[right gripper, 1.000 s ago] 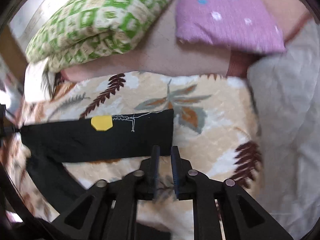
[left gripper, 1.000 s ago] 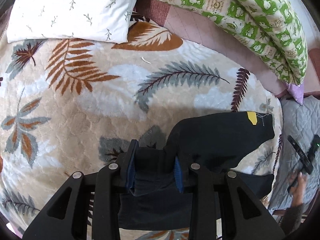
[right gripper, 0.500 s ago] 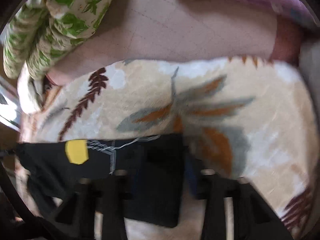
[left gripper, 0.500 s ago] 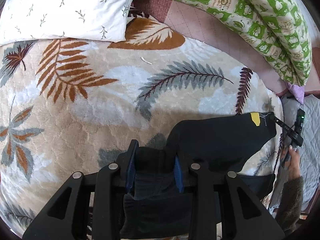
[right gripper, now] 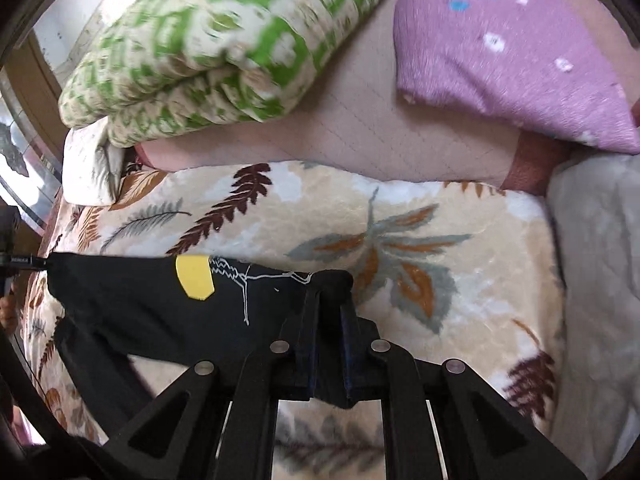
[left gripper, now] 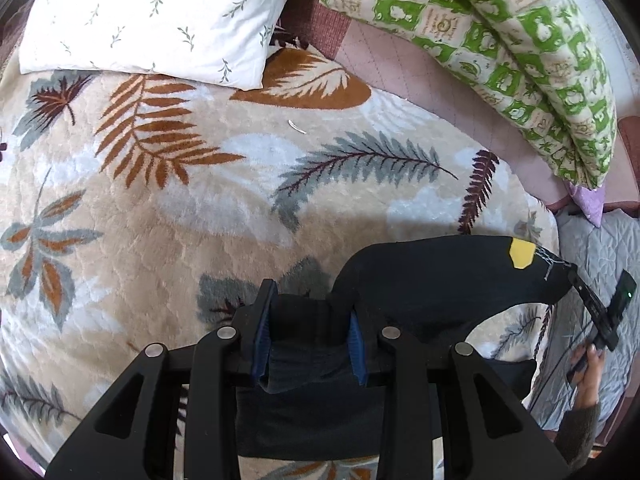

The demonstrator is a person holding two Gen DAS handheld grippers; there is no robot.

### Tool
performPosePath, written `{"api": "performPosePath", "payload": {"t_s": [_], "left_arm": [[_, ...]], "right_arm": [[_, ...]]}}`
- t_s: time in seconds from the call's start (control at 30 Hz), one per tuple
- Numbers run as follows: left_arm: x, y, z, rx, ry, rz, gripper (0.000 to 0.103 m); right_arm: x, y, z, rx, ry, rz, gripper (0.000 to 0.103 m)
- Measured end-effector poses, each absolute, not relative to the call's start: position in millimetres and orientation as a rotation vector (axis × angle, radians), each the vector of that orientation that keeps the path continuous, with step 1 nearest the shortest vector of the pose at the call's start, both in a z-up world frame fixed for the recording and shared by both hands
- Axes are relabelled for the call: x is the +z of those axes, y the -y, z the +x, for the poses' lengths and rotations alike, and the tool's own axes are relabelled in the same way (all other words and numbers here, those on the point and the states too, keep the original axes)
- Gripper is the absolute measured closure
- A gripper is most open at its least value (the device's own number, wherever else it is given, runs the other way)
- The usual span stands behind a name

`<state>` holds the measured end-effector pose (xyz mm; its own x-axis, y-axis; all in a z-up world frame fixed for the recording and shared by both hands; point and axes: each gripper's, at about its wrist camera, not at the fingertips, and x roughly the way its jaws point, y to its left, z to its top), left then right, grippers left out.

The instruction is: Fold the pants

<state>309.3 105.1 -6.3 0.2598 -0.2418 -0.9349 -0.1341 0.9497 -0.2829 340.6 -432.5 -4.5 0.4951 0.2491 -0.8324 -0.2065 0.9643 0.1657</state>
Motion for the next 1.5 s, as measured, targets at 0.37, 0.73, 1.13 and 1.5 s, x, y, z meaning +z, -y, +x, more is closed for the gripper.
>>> {"api": "performPosePath", "payload": {"t_s": [0.37,0.73,1.13,1.5], "left_arm": [[8.2,-98.6,266.0,-0.079,-1.25,-0.317,0.073],[-19.1,-96.2,198.3,-0.137,-1.237,-0.285,0.073],[-59.1,-102.9,147.1,-0.175,-1.279,-0.174,0.073],[-50.4,-95.2,125.7,-0.229,-1.251,-0.015,0.067]], "right_arm": [[10.8,444.4,259.3,0.258,-0.944,0.064,0.094],[-11.3,446.0,162.4,0.254,-0.905,0.08,0.094],[-40.2,440.7,83.7,0.199,-0.913,0.04,0.094],[-57.5,480.8,49.6,0.128,-0.922,0.378,0.084]]}}
